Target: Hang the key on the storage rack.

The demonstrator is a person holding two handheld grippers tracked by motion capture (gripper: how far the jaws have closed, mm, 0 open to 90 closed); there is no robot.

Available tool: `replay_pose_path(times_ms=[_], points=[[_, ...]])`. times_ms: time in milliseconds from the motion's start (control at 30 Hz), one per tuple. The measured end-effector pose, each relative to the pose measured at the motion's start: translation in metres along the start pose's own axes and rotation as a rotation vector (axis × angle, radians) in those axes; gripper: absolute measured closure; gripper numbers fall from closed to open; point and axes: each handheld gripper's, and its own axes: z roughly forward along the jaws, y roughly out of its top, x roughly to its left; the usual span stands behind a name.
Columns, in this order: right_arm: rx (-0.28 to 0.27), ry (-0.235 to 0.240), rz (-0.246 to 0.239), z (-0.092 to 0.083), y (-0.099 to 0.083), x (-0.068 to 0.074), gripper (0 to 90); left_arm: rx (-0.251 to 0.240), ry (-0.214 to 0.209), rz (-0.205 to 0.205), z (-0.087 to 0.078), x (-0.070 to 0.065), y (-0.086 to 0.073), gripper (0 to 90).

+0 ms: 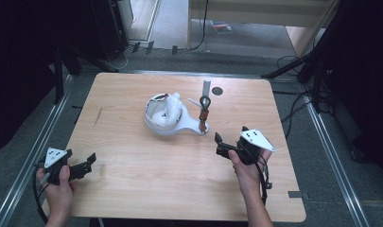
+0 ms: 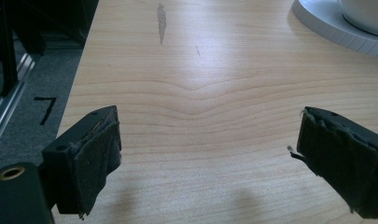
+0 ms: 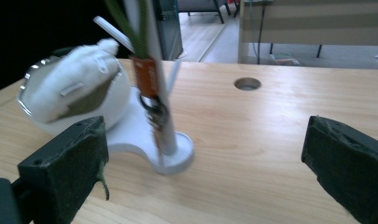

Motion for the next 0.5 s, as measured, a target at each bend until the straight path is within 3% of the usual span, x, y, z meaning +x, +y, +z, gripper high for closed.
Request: replay_pose_path(times_ms=[500], points=[[0.049, -0.118, 0.015, -0.038, -0.036, -0.053, 0.7, -0.002, 0.000, 0.000, 0.000, 0.000, 0.000, 7.0]])
